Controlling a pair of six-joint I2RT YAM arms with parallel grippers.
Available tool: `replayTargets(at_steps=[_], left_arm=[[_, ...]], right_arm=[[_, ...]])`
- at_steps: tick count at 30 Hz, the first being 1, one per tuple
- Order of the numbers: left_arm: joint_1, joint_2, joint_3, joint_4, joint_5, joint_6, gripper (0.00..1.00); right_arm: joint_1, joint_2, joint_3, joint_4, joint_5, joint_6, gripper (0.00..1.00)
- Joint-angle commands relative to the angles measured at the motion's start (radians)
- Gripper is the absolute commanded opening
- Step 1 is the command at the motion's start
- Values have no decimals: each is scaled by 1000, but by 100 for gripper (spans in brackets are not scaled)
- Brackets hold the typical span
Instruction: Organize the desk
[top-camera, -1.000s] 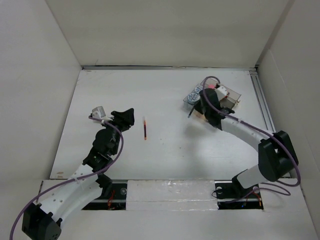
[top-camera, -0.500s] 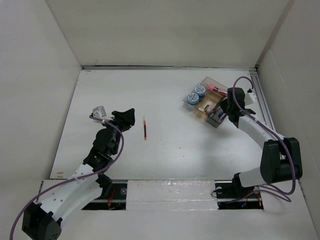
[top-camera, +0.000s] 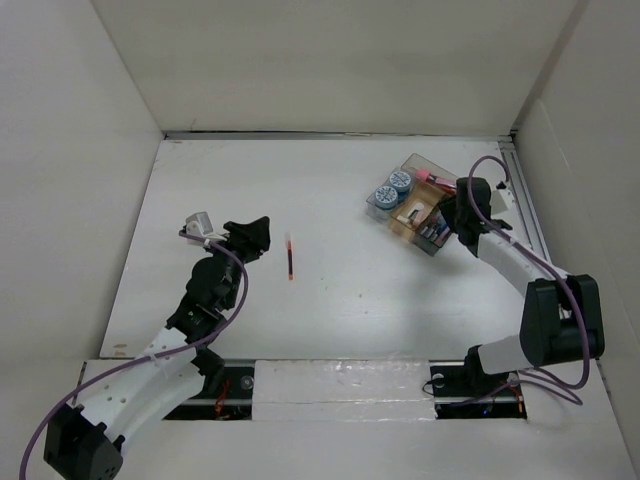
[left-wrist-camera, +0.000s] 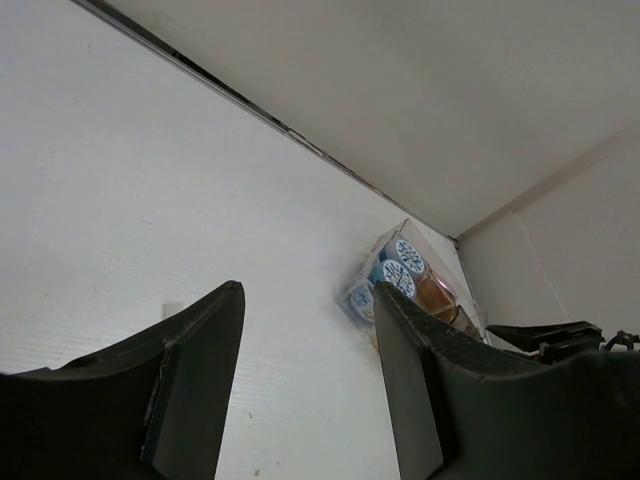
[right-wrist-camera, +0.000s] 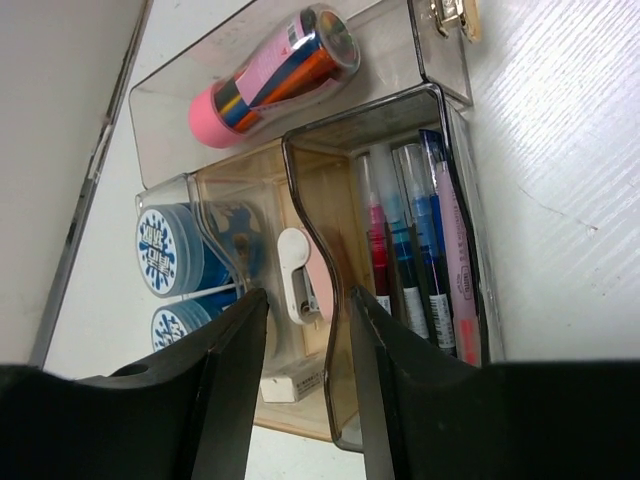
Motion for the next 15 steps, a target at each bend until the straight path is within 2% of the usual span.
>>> replayTargets(at_steps=[1, 2, 4, 5, 6, 9, 10, 14, 15], left_arm=[[-2, -1, 27, 53, -3, 15, 51], [-2, 2, 32, 42, -3, 15, 51], [-2, -1, 32, 42, 8, 14, 51], [-2, -3, 29, 52, 8, 15, 51], [-2, -3, 24, 56, 2, 14, 51], [-2, -11, 27, 37, -18, 12, 50], [-2, -15, 26, 39, -17, 11, 50], [-2, -46, 9, 16, -74, -17, 50], [-2, -69, 9, 5, -89, -26, 50]], right_arm=[[4, -51, -18, 25, -6, -2, 44], [16, -57, -22, 65, -17, -23, 43], [82, -66, -36, 135, -92, -74, 30], [111, -59, -39, 186, -121, -91, 21], [191, -48, -30, 192, -139, -101, 2], [324, 53, 46, 192, -138, -176, 0], [407, 90, 75, 179, -133, -196, 0], [594, 271, 243, 96, -129, -252, 0], [630, 338, 317, 83, -98, -269, 4]])
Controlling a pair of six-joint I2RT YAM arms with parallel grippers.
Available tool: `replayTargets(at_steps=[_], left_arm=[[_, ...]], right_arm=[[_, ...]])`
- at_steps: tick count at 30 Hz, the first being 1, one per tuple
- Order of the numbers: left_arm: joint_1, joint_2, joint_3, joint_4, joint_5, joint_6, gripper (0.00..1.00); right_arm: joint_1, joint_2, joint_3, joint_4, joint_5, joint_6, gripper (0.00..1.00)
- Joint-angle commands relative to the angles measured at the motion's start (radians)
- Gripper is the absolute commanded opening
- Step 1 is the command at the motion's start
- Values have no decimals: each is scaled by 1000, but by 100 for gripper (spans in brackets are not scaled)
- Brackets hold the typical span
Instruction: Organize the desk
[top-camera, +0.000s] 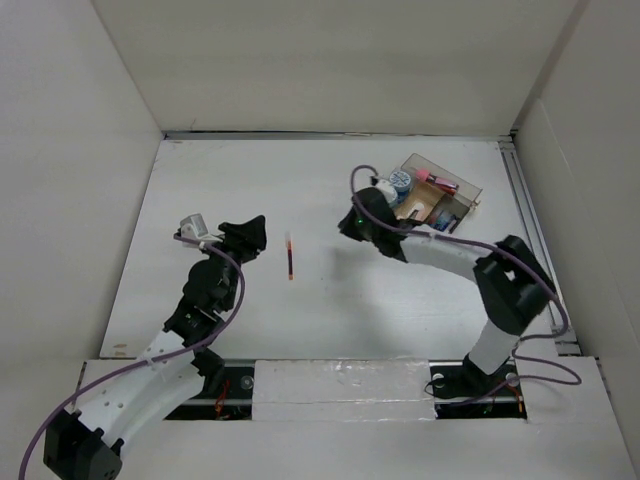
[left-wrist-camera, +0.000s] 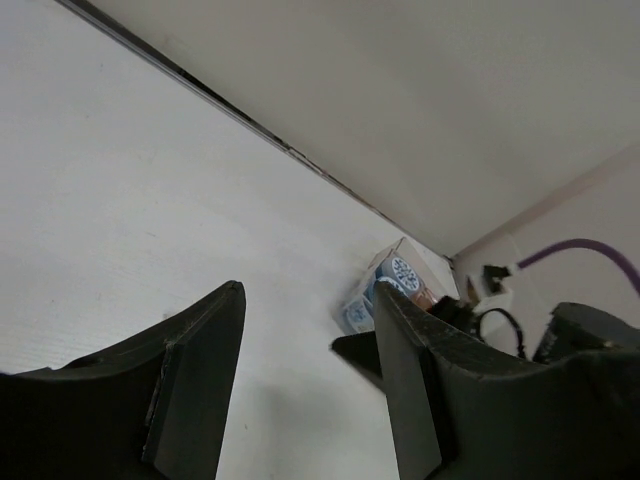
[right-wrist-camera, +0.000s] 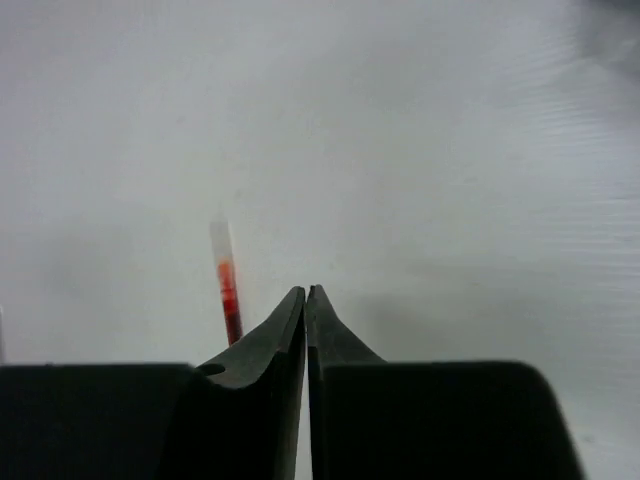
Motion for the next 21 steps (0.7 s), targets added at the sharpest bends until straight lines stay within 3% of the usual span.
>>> replayTargets(at_steps=[1, 2, 3, 4, 6, 11, 17, 21], left_arm=[[-2, -56, 4, 2, -71, -22, 50], [-2, -85, -2, 8, -73, -26, 50], [-2, -106, -20, 25, -78, -29, 50], [-2, -107, -28, 25, -82, -29, 50], [-2, -133, -31, 14, -91, -43, 50], [-2, -157, -45, 10, -108, -57, 50], [-2, -147, -36, 0, -104, -59, 50], [-2, -151, -39, 6, -96, -59, 50]], right_arm=[[123, 110, 166, -92, 55, -108, 11], [186, 144, 206, -120, 90, -126, 19], [235, 203, 284, -172, 138, -163, 40], [235, 233, 318, -173, 138, -163, 41], [284, 291, 378, -228, 149, -203, 53], [318, 423, 487, -288, 159, -216, 50], [327, 491, 527, -320, 225, -222, 39], [327, 523, 533, -343, 232, -217, 22]])
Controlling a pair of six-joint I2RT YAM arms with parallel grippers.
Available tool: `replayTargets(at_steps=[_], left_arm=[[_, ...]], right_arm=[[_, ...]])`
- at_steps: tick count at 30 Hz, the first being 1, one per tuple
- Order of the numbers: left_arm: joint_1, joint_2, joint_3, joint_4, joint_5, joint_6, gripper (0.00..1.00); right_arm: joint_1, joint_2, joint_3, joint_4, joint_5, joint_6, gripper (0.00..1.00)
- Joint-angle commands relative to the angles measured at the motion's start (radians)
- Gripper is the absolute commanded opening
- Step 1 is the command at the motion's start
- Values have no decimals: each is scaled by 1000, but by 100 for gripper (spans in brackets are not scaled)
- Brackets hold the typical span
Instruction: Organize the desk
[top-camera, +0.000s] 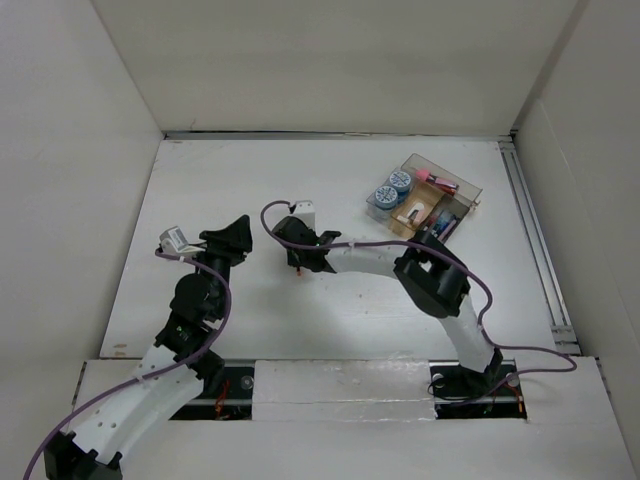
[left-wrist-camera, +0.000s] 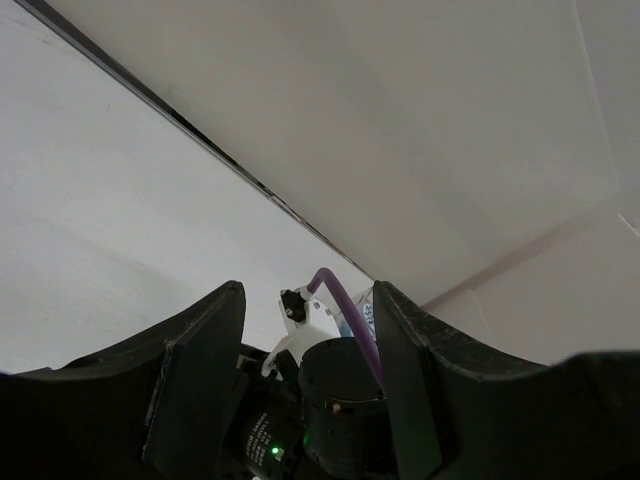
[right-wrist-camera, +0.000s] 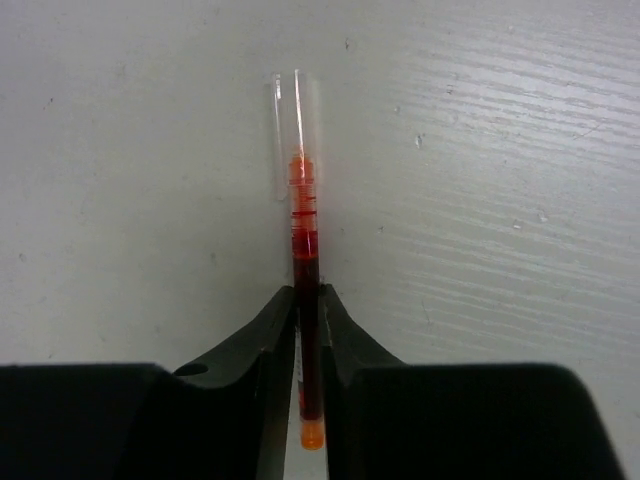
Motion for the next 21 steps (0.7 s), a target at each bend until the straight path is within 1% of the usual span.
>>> replayTargets(at_steps=[1, 3, 6, 7, 8, 9, 10, 11, 12, 13, 14, 15, 16, 17, 18, 19, 21], left_arm=[[-2, -4, -3, 24, -14, -4, 50], [-2, -2, 3, 17, -14, -3, 50], [-2, 8, -2, 32, 0, 3, 50], [-2, 14, 0, 37, 2, 6, 51], [-2, 46, 10, 43, 17, 20, 51], [-2, 47, 16, 43, 17, 20, 51], [-2, 63, 24, 50, 58, 35, 53], [-2, 105, 32, 72, 84, 49, 54], [-2, 134, 55, 81, 135, 75, 56], [-2, 165, 70, 83, 159, 84, 57], [-2, 230, 88, 67, 175, 92, 58], [-2, 266, 134, 52, 214, 104, 58], [-2, 295, 159, 32, 236, 111, 58], [-2, 350, 179, 8, 256, 120, 58], [-2, 373, 205, 4, 282, 124, 59], [-2, 390, 210, 7, 317, 138, 59], [-2, 424, 222, 12, 342, 143, 59]], right_arm=[[0, 39, 26, -68, 39, 2, 16], [0, 19, 2, -59, 60, 19, 0], [-15, -48, -95, -9, 80, 52, 0], [-30, -121, -166, 43, 65, 68, 0], [-90, -207, -246, 107, 9, 83, 0], [-90, -208, -247, 108, 8, 83, 0], [-118, -293, -282, 154, -2, 107, 0], [-147, -336, -349, 174, -10, 126, 0], [-216, -379, -382, 189, -41, 141, 0], [-254, -425, -417, 233, -55, 166, 0], [-294, -512, -495, 248, -71, 178, 0], [-335, -556, -535, 296, -91, 184, 0], [-410, -600, -576, 344, -87, 203, 0], [-449, -680, -613, 358, -78, 216, 0], [-492, -720, -679, 361, -69, 235, 0], [-573, -748, -705, 364, -75, 270, 0], [-648, -811, -774, 367, -84, 301, 0]])
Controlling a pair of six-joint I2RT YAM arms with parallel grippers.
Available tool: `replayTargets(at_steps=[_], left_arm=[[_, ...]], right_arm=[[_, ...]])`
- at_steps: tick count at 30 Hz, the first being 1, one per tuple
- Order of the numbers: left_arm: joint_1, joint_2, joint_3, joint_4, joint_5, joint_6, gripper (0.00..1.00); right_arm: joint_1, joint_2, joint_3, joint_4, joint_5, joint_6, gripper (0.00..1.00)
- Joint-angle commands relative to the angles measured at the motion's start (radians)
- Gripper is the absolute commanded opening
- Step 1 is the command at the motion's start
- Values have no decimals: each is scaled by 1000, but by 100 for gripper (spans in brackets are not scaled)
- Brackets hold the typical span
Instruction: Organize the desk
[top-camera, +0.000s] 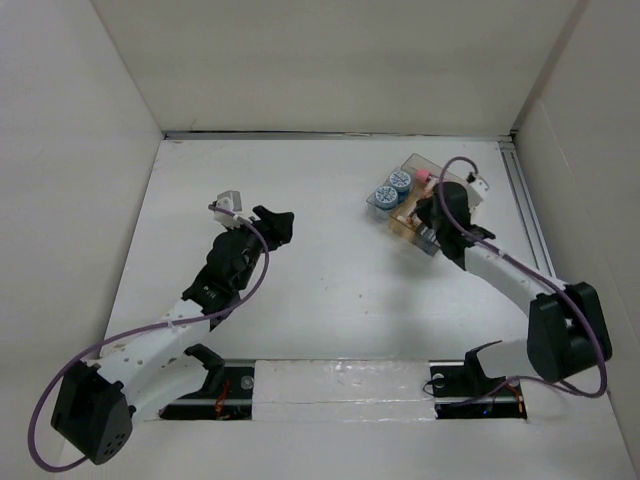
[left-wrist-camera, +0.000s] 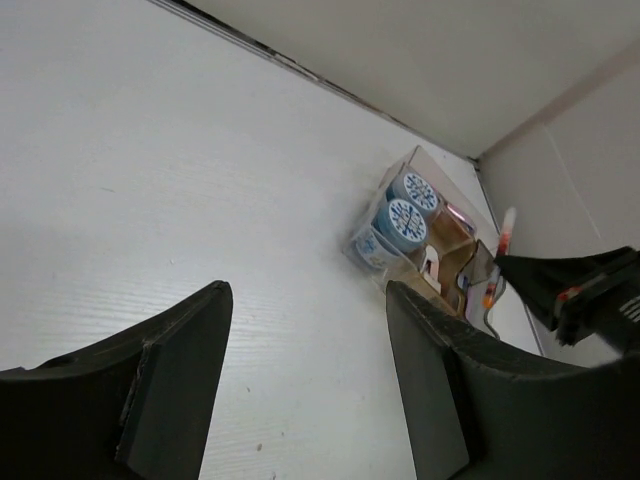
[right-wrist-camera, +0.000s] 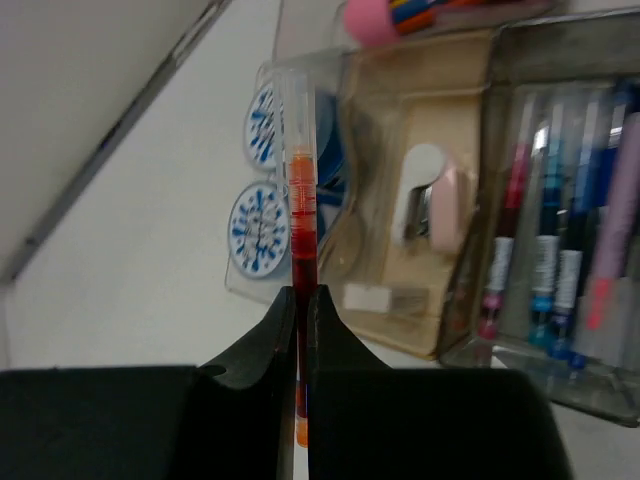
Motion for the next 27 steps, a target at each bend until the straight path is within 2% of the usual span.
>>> replayTargets(at_steps=[1, 5, 10, 12, 13, 14, 19, 20, 23, 27], left_arm=[[-2, 17, 55, 12, 103, 44, 59], [-2, -12, 27, 47, 106, 49, 60], [-2, -63, -13, 87, 111, 55, 62], [-2, -73, -8, 75, 99, 55, 62], [-2, -76, -5, 72, 100, 56, 62], [-2, -81, -7, 72, 103, 55, 62], [-2, -78, -10, 75, 100, 52, 63], [-2, -80, -10, 75, 103, 50, 62], [-2, -80, -14, 78, 97, 49, 63], [-2, -81, -19, 83, 91, 43, 63]], right_arm=[[-97, -73, -97, 57, -27, 112, 0], [-262, -101, -157, 52, -104, 161, 0], [-284, -49, -137, 20, -138, 177, 0], [-293, -35, -126, 13, -133, 180, 4], [-304, -29, -125, 14, -142, 178, 9], [-304, -17, -119, 20, -153, 172, 23], [-292, -21, -102, 7, -146, 157, 48], [-292, -27, -100, 0, -135, 158, 60], [-252, -79, -102, 5, -122, 143, 70], [-139, -157, -116, 82, -162, 88, 72]])
